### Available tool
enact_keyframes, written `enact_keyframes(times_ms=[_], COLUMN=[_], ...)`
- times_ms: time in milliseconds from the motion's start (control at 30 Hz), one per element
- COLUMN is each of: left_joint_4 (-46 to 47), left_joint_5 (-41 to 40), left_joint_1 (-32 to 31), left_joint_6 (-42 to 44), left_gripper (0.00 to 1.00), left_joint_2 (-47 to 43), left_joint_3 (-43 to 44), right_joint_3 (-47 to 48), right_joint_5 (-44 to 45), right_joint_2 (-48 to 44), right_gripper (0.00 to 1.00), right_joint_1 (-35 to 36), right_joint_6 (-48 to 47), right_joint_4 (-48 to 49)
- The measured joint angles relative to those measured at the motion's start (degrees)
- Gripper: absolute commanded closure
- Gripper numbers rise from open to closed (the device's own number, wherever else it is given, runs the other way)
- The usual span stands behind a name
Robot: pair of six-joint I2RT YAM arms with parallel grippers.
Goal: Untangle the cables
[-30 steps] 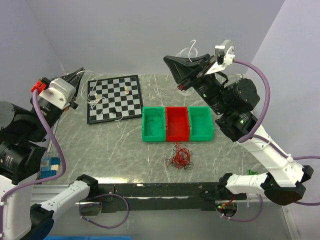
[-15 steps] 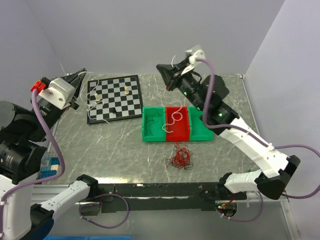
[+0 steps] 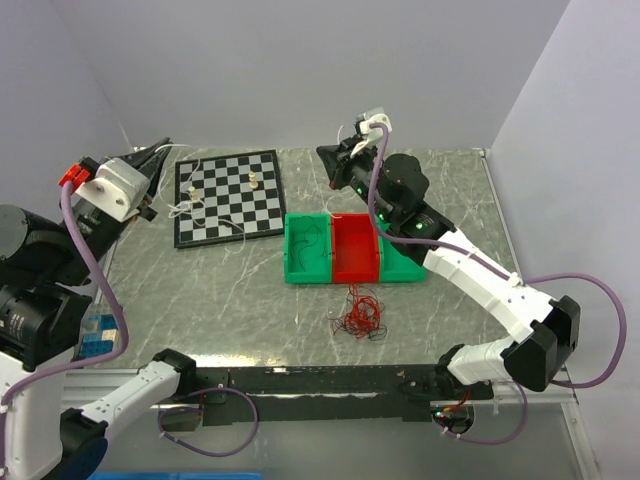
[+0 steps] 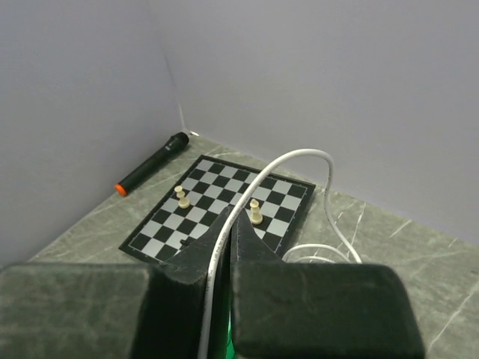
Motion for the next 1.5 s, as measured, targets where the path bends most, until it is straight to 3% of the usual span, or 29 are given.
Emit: enact_keyframes(times_ms=[400, 1200, 1500], left_joint_4=[-0.2, -1.2, -1.2], left_joint_5=[0.2, 0.4, 1.2], left_joint_1=[0.0, 0.0, 0.0], left_joint_6=[0.5, 0.4, -0.1], left_gripper=[0.99, 0.99, 0.99], left_joint_2=[-0.2, -0.1, 0.1], left_joint_3=[-1.0, -1.0, -1.0], right_joint_3=[-8.6, -15.3, -21.2], right_joint_5=[2.1, 2.9, 5.3], right_joint_2=[0.9, 5.4, 7.7], right_gripper=[1.00, 1.00, 1.00], right_joint_1=[-2.4, -6.3, -6.3], right_joint_6=[2.7, 9.9, 17.7], right_joint_4=[1.3, 2.2, -4.9])
